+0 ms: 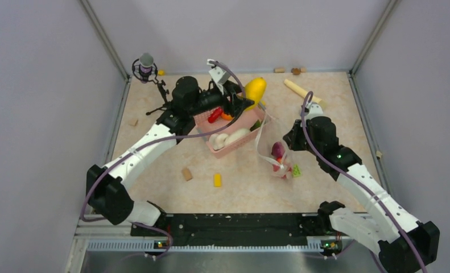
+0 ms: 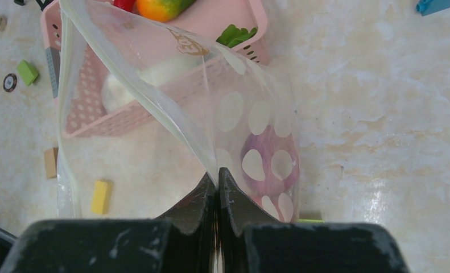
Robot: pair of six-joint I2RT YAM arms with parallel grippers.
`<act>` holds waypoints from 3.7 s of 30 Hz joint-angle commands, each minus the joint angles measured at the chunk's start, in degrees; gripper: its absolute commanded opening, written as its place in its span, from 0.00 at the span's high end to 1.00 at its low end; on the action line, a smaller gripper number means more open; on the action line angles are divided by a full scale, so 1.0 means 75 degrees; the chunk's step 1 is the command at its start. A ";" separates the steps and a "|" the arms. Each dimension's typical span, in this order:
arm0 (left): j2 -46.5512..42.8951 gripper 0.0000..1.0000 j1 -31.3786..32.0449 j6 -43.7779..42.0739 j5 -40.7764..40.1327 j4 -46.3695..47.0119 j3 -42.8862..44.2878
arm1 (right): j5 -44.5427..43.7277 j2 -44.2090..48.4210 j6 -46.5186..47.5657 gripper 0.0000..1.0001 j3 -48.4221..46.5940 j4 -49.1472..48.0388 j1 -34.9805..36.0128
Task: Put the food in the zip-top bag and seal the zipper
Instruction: Pick up the fake fruit from the bin, then place the fake fruit in the zipper food storage bag, then pick up the fake fruit from the bin.
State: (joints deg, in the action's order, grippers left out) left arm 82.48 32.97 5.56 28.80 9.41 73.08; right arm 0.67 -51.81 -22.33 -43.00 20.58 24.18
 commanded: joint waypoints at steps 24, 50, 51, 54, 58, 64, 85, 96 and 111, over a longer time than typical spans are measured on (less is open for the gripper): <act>0.1244 1.00 0.1945 -0.6001 0.4414 -0.4185 0.1017 | 0.0519 0.0273 -0.0035 0.97 -0.0032 -0.0180 -0.0030; 0.2433 1.00 0.2073 -0.8656 0.4404 -0.5700 0.2520 | 0.0999 0.0316 0.0153 0.98 -0.0082 -0.0213 -0.0029; 0.2505 1.00 0.2073 -0.8745 0.4353 -0.5814 0.2576 | 0.1017 0.0316 0.0159 0.98 -0.0082 -0.0213 -0.0030; 0.2709 1.00 0.2067 -0.8816 0.4084 -0.6044 0.2828 | 0.1059 0.0272 0.0185 0.98 -0.0079 -0.0213 -0.0035; 0.2819 1.00 0.2061 -0.8986 0.3690 -0.6369 0.2943 | 0.1060 0.0244 0.0208 0.98 -0.0079 -0.0213 -0.0034; 0.2605 0.90 0.2061 -0.8629 0.3063 -0.6251 0.2703 | 0.1025 0.0250 0.0214 0.98 -0.0079 -0.0218 -0.0030; 0.0890 0.03 0.2064 -0.5482 0.2393 -0.3084 0.1086 | 0.0979 0.0224 0.0211 0.98 -0.0079 -0.0215 -0.0034; -0.0187 0.03 0.1944 -0.0831 -0.4194 -0.0241 -0.0244 | 0.0918 0.0220 0.0200 0.98 -0.0076 -0.0192 -0.0037; 0.1360 0.03 -0.0247 0.0627 -0.3055 -0.2818 0.2777 | 0.0745 0.0170 0.0220 0.98 -0.0085 -0.0156 -0.0037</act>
State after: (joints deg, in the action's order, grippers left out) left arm 89.69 31.75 10.55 2.63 -4.67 85.76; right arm 7.14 -50.37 -21.04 -43.00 20.86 24.10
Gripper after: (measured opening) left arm 0.972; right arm 0.026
